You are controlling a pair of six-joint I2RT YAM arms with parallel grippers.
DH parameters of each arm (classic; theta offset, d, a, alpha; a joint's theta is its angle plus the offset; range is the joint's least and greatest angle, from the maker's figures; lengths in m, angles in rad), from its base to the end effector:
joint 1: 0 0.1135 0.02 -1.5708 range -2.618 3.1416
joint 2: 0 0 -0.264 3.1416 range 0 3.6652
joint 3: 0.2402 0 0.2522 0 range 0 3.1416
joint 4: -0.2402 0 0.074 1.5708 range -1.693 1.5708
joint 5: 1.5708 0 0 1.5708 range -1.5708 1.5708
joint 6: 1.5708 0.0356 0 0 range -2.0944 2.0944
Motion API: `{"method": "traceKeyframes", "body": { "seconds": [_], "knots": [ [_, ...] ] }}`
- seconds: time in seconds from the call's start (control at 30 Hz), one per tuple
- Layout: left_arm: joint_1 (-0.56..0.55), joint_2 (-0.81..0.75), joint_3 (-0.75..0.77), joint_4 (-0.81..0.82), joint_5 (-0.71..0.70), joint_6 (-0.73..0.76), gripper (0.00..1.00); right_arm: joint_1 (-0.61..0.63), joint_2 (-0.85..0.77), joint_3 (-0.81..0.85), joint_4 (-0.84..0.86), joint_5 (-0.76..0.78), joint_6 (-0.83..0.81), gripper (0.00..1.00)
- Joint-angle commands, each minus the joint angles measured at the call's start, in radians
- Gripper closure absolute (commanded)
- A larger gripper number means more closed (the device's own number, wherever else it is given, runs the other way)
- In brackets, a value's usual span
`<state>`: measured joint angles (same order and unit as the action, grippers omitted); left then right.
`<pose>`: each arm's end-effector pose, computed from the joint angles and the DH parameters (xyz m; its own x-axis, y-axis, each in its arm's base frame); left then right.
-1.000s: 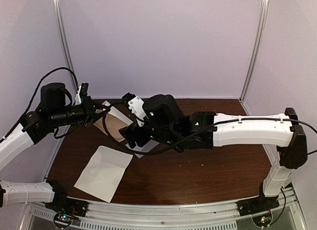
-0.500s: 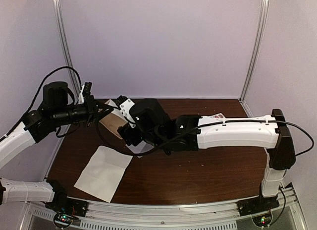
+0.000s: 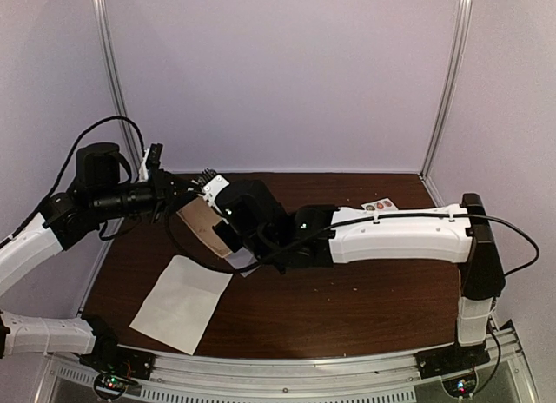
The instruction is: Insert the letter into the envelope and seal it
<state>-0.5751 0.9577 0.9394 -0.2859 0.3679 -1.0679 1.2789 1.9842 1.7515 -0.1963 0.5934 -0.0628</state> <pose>0.1746 -0.1285 0.3528 -0.8181 -0.4440 -0.3655 0.1632 0.4302 -0.8879 0.1550 0.4467 0.3141 -0.0788 -0.4431 -0.8930 -0.6539 0.6992 -0.2892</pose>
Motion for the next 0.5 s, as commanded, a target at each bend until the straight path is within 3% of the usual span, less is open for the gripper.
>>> {"method": "traceKeyframes", "body": {
  "seconds": [0.0,0.1,0.17,0.27,0.47],
  "knots": [
    [-0.005,-0.01,0.022,0.008,-0.045,0.025,0.72,0.005,-0.038,0.008,-0.006,0.025,0.0,1.0],
    [-0.005,-0.012,0.062,-0.06,-0.109,0.08,0.43,0.0,-0.1,-0.032,-0.026,-0.014,0.022,1.0],
    [-0.004,-0.013,0.097,-0.116,-0.162,0.119,0.3,-0.013,-0.143,-0.062,-0.05,-0.079,0.051,1.0],
    [-0.005,-0.015,0.161,-0.188,-0.227,0.172,0.21,-0.039,-0.207,-0.114,-0.094,-0.184,0.103,1.0],
    [-0.005,0.009,0.23,-0.239,-0.309,0.345,0.16,-0.133,-0.338,-0.25,-0.133,-0.488,0.184,1.0]
  ]
}}
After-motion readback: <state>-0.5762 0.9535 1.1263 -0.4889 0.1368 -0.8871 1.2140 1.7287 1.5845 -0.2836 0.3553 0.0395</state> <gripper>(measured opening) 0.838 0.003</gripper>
